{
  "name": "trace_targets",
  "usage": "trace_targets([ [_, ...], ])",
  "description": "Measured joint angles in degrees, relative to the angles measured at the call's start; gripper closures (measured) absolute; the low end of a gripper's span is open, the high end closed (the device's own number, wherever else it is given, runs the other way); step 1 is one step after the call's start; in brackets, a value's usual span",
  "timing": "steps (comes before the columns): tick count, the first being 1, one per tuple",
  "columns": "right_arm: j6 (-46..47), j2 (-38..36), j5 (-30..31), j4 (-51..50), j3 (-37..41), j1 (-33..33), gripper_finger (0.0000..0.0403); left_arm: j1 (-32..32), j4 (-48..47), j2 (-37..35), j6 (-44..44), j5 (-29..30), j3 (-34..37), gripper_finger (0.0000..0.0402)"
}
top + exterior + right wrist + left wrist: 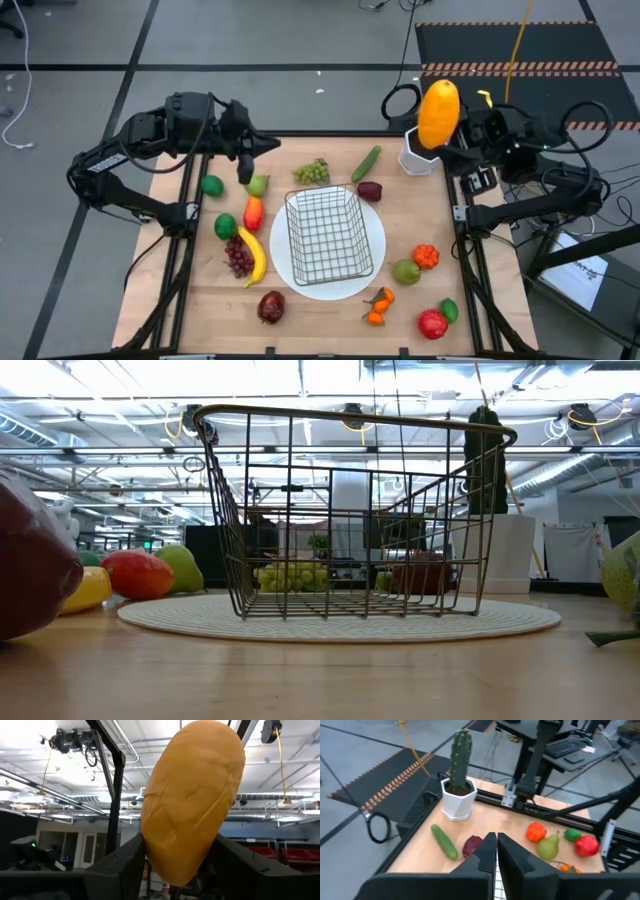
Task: Build produce basket
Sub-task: Put the yellow mango into the black wire basket
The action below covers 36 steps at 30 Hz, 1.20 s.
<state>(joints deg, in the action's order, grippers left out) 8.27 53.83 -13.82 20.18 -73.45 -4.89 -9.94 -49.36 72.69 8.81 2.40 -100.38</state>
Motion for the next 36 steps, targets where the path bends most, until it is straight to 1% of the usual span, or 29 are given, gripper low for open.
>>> trace_targets([
  [3,5.8,-0.9,0.0,-0.8,0.0,0.0,0.0206,0.0,0.3,0.0,0.4,1.3,0.0,0.0385],
  [9,19.9,-2.1,0.0,-2.6,0.0,0.0,0.0206,0.7,0.4,0.0,4.9,1.3,0.0,0.0385],
  [11,24.9,-2.2,0.0,-2.6,0.0,0.0,0.0206,0.9,0.4,0.0,5.1,1.4,0.0,0.0385],
  [14,32.6,-2.2,0.0,-2.5,0.0,0.0,0.0206,1.5,0.4,0.0,5.9,3.0,0.0,0.0385],
  [19,42.7,-1.7,0.1,-2.5,0.0,0.0,0.0206,2.2,0.4,0.1,6.4,5.4,0.0,0.0385],
  [29,54.3,-0.7,2.2,-2.6,0.0,0.0,0.0206,2.3,0.3,0.1,6.8,5.7,0.0,0.0385],
  [36,55.7,0.3,8.0,-2.7,0.0,0.0,0.0206,2.3,0.3,0.1,6.8,5.7,0.0,0.0385],
])
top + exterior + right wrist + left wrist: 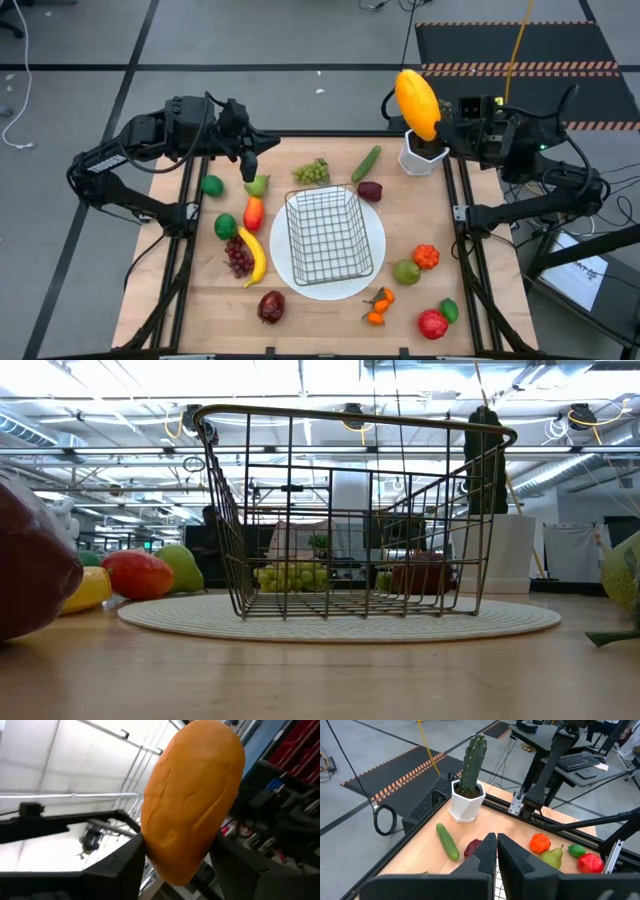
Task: Build produce basket
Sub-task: Put the yellow mango into the black wire basket
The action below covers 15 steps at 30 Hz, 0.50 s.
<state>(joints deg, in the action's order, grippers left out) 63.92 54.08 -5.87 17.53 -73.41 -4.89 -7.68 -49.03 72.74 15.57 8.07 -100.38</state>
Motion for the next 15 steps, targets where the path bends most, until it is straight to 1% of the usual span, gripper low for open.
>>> trace_targets([
  [5,-1.8,1.1,3.1,-0.1,0.0,0.0,0.0206,0.0,-0.1,0.0,0.2,-0.7,0.0,0.0385],
  [12,-2.0,2.9,6.9,0.0,0.0,0.0,0.0206,0.0,-0.5,0.0,-0.4,-5.6,0.0,0.0385],
  [15,-4.5,3.6,7.3,-0.1,0.0,0.0,0.0206,0.0,-0.5,0.0,-0.4,-7.0,0.0,0.0385],
])
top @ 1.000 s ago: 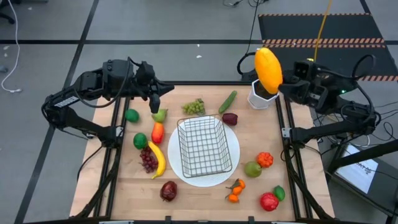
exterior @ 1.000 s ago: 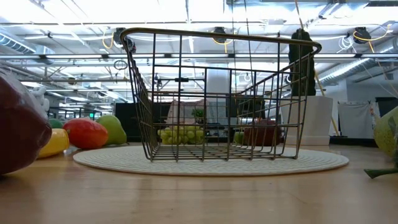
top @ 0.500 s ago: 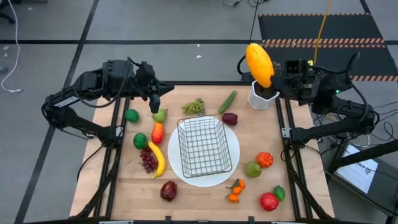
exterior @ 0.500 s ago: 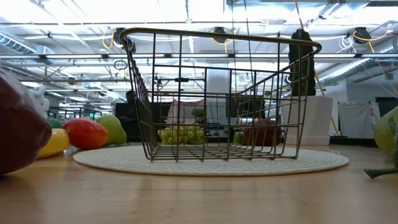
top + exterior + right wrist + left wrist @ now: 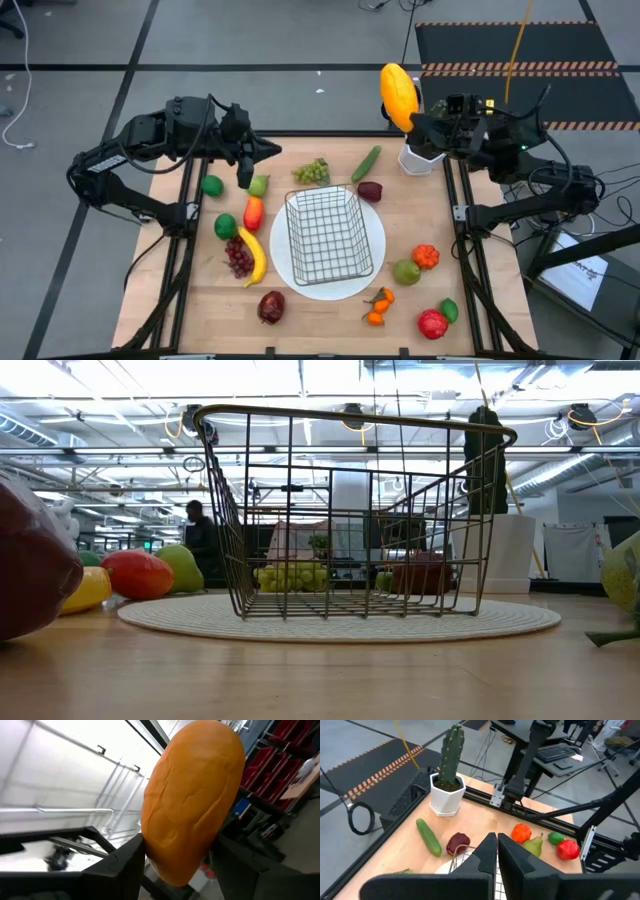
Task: Build produce basket
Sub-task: Put the yellow mango into the black wire basket
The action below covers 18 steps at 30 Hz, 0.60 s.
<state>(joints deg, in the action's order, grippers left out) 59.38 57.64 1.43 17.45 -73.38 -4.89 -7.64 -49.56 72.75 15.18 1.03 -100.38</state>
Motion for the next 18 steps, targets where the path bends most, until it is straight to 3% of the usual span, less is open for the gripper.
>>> trace_targets([
  [7,-10.5,1.3,0.0,0.0,0.0,0.0,0.0206,0.0,0.0,0.0,1.5,-2.6,0.0,0.0385],
  [18,-36.7,1.8,-1.8,-1.7,0.0,0.0,0.0206,0.0,0.0,0.0,4.9,-3.1,0.0,0.0385],
])
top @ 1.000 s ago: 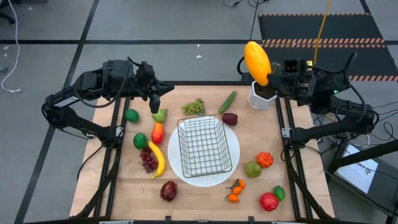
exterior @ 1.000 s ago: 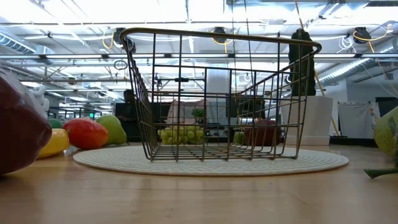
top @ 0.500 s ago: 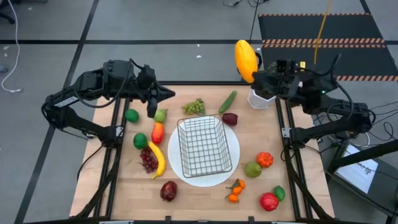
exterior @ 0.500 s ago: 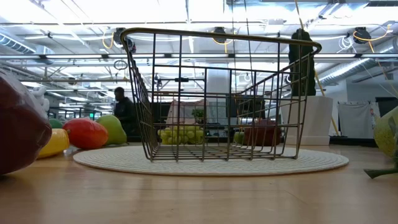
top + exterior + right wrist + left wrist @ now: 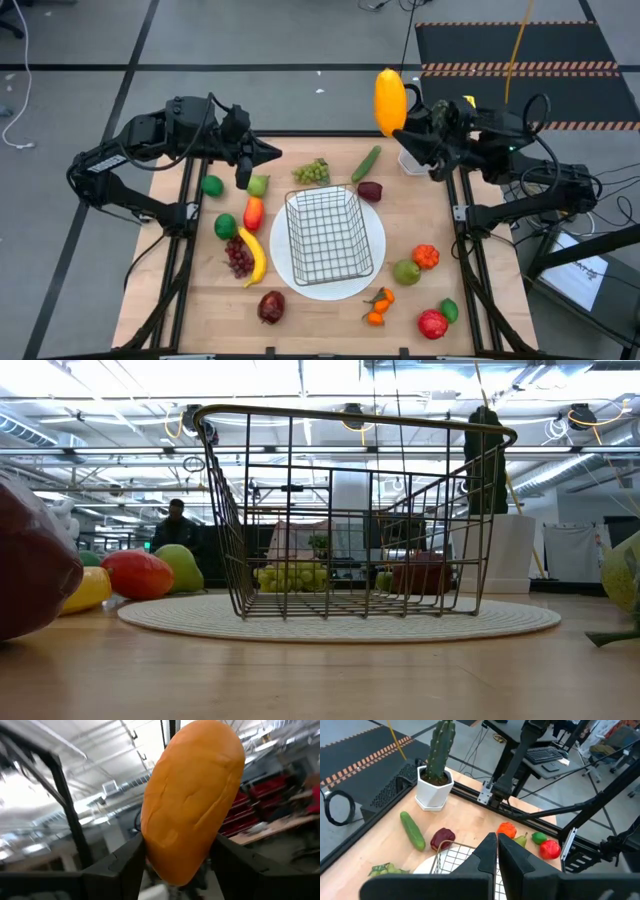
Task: Build produce basket
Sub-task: Put the yellow mango into the black wire basket
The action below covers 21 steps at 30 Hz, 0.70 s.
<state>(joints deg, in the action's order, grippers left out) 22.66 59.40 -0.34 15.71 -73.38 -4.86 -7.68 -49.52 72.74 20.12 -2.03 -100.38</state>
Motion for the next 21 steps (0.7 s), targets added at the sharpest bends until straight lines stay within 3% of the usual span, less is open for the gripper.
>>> trace_targets([
  [10,-20.1,0.0,-0.1,-0.6,0.0,0.0,0.0206,0.0,0.1,0.0,1.2,-0.1,0.0,0.0385],
  [21,-26.5,0.0,-0.1,-1.5,0.0,0.0,0.0206,0.0,0.2,0.0,1.8,0.5,0.0,0.0385],
])
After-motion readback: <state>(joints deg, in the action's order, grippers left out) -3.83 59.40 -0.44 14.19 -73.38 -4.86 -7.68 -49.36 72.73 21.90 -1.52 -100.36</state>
